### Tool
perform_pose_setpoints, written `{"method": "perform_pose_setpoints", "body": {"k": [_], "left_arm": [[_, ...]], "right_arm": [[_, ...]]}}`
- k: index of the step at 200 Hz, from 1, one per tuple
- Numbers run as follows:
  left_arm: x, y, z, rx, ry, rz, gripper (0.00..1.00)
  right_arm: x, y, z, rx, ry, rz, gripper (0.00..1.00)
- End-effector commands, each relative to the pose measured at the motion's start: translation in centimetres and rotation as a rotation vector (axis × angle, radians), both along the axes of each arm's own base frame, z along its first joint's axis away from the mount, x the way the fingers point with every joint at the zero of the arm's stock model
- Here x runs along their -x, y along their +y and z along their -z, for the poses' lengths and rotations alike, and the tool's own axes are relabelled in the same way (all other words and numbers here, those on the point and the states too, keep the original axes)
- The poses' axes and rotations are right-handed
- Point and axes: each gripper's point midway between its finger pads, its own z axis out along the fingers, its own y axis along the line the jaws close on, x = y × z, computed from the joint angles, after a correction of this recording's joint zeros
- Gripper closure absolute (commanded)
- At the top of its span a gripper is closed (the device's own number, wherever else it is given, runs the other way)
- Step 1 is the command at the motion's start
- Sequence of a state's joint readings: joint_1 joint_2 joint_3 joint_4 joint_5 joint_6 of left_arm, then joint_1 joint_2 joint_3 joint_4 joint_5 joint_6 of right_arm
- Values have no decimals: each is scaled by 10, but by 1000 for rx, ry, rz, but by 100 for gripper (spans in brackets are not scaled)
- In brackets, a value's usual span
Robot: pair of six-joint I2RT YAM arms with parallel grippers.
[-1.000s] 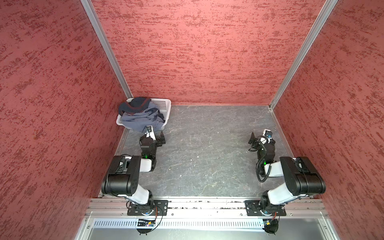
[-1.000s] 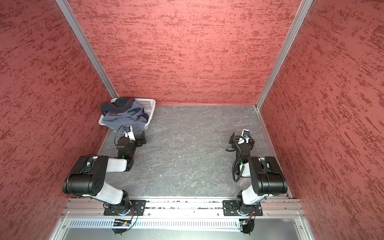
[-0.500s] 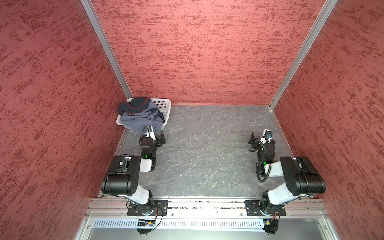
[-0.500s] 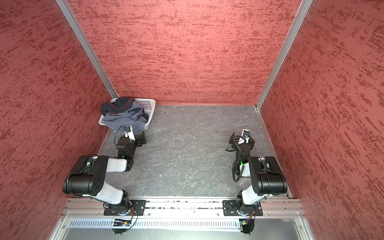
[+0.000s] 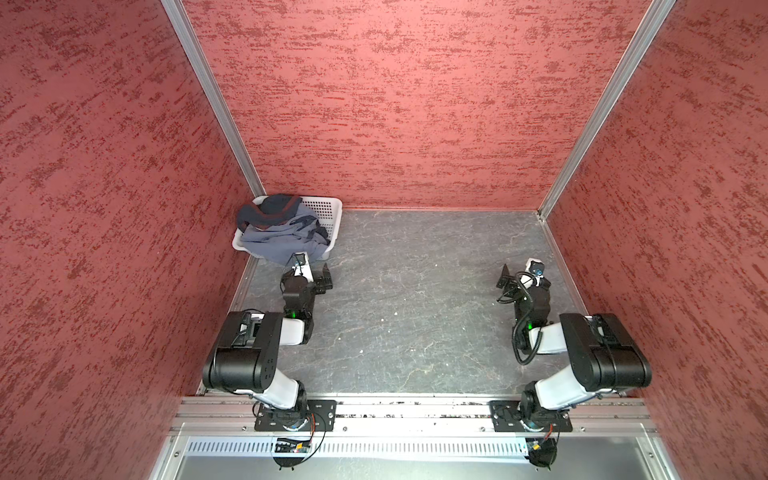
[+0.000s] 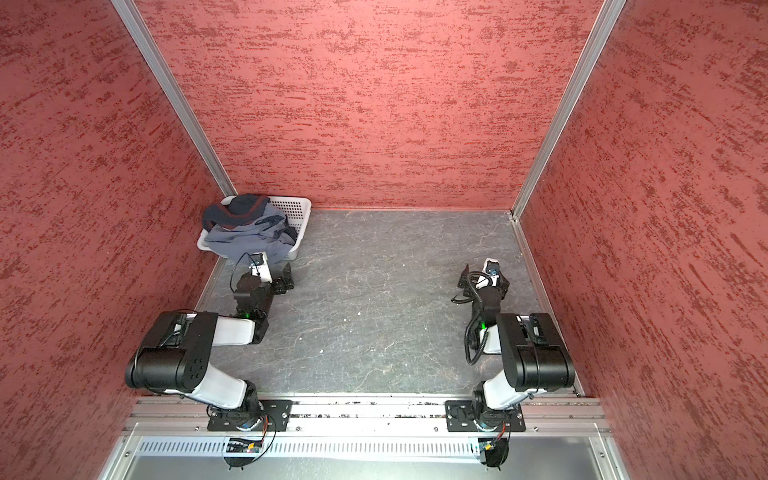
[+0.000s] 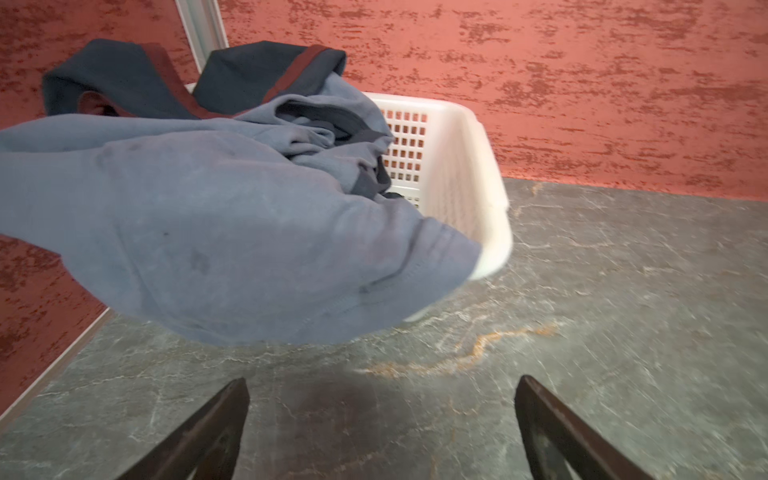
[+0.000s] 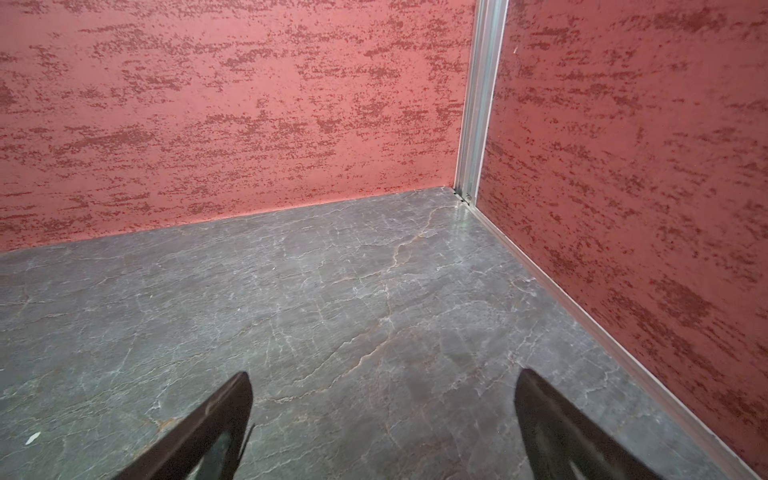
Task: Fold and stack the tank tops
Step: 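Reach the left gripper into the white basket toward the blue-grey tank top, then grasp the blue-grey tank top with the left gripper and lift it high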
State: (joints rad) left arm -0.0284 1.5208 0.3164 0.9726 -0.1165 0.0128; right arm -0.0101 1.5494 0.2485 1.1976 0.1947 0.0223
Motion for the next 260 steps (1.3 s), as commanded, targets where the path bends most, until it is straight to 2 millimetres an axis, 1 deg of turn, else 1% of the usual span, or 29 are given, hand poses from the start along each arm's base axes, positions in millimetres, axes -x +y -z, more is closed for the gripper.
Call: {"method": "perform_pose_setpoints", "body": {"k": [1, 7, 11, 14, 22, 28, 34, 36, 44, 52, 58, 69, 75, 83, 98, 109, 122, 127, 137, 145, 162, 170, 176, 181, 208, 223, 236, 250, 260], "left_arm": [[13, -14, -25, -44, -97, 59, 0], [16, -18, -29, -59, -94, 73, 0], [17, -21, -34, -69, -91, 80, 0], [19, -24, -38, -75, -86, 86, 0], [21, -30, -49, -83, -66, 95, 0], [23, -33, -65, -67, -81, 95, 0], [26, -34, -79, -43, -97, 89, 0], [27, -35, -81, -36, -91, 91, 0], [32, -37, -101, -4, -108, 86, 0], [39, -39, -111, 27, -82, 78, 0], [43, -39, -128, 59, -96, 68, 0], [52, -34, -147, 131, -91, 27, 0], [57, -29, -161, 209, -106, -9, 0], [64, -21, -167, 291, -83, -69, 0], [79, -5, -172, 422, -25, -198, 0], [90, 4, -171, 461, 29, -258, 0], [101, 6, -165, 508, 69, -270, 0], [104, 6, -163, 519, 83, -259, 0], [105, 1, -171, 525, 64, -169, 0], [104, -3, -172, 551, 62, -123, 0], [98, 9, -163, 559, 144, -182, 0], [88, 14, -152, 529, 229, -221, 0], [82, 17, -147, 506, 285, -249, 0], [75, 20, -137, 489, 351, -277, 0], [41, 35, -96, 443, 609, -392, 0], [21, 47, -83, 451, 648, -453, 0], [7, 56, -74, 460, 660, -496, 0], [-9, 64, -70, 471, 659, -512, 0], [-20, 65, -67, 492, 660, -499, 0]], "right_arm": [[11, 17, -20, 43, -83, -82, 1], [16, 21, -25, 57, -98, -91, 1], [17, 24, -25, 66, -91, -99, 1], [19, 26, -34, 74, -112, -105, 1], [21, 34, -43, 100, -120, -127, 1], [22, 39, -49, 118, -117, -140, 1], [24, 42, -60, 124, -128, -140, 1], [24, 43, -61, 120, -126, -140, 1], [26, 46, -76, 86, -142, -145, 1], [29, 50, -91, 38, -157, -167, 1], [32, 53, -105, 2, -176, -186, 1], [38, 55, -128, -92, -198, -198, 1], [42, 54, -141, -152, -206, -196, 1], [48, 51, -155, -236, -210, -182, 1], [61, 46, -169, -364, -167, -148, 1], [71, 44, -172, -425, -120, -127, 1], [83, 38, -165, -495, -86, -86, 1], [87, 40, -163, -508, -87, -95, 1], [95, 46, -162, -516, -99, -141, 1], [100, 50, -159, -518, -98, -168, 1], [105, 54, -149, -531, -50, -183, 1], [104, 58, -144, -537, -15, -198, 1], [103, 62, -140, -544, 12, -213, 1], [101, 66, -137, -551, 33, -230, 1], [87, 81, -109, -593, 156, -265, 1], [80, 87, -96, -619, 199, -282, 1], [75, 93, -89, -646, 220, -301, 1], [71, 99, -84, -664, 237, -321, 1], [70, 100, -81, -674, 246, -326, 1]]}}
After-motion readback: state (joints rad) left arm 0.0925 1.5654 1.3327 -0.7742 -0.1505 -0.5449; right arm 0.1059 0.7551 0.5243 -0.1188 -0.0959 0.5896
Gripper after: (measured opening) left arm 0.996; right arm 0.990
